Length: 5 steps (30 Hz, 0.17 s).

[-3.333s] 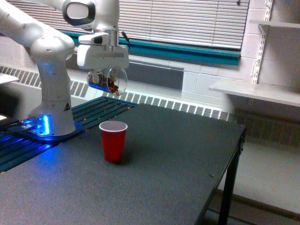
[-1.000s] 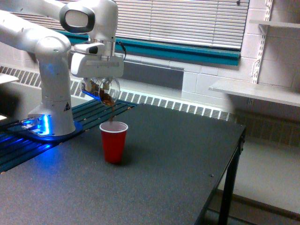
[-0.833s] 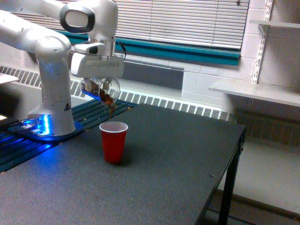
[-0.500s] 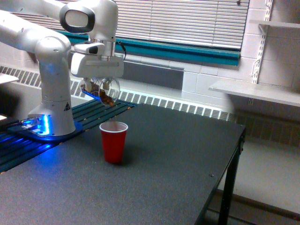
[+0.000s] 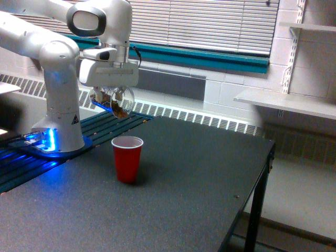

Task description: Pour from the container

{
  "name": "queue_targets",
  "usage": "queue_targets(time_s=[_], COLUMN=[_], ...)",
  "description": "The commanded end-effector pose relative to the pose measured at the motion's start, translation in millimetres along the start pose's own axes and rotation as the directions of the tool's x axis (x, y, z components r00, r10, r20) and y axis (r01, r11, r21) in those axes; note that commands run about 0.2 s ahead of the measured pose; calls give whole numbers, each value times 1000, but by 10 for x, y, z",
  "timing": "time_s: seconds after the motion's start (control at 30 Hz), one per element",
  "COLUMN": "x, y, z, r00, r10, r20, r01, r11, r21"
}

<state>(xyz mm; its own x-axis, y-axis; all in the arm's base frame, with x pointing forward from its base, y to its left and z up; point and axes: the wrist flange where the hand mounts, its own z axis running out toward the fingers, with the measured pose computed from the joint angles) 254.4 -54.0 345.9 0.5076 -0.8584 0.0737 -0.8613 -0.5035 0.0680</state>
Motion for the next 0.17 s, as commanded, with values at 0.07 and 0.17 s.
queue_targets(time_s=[0.07, 0.17], x=[-136, -136], y=[7, 7], z=[143, 143], r00=[999, 999], r10=[41, 35], r20=[3, 3], r01=[-40, -35], r11=[999, 999], r21=[-22, -22])
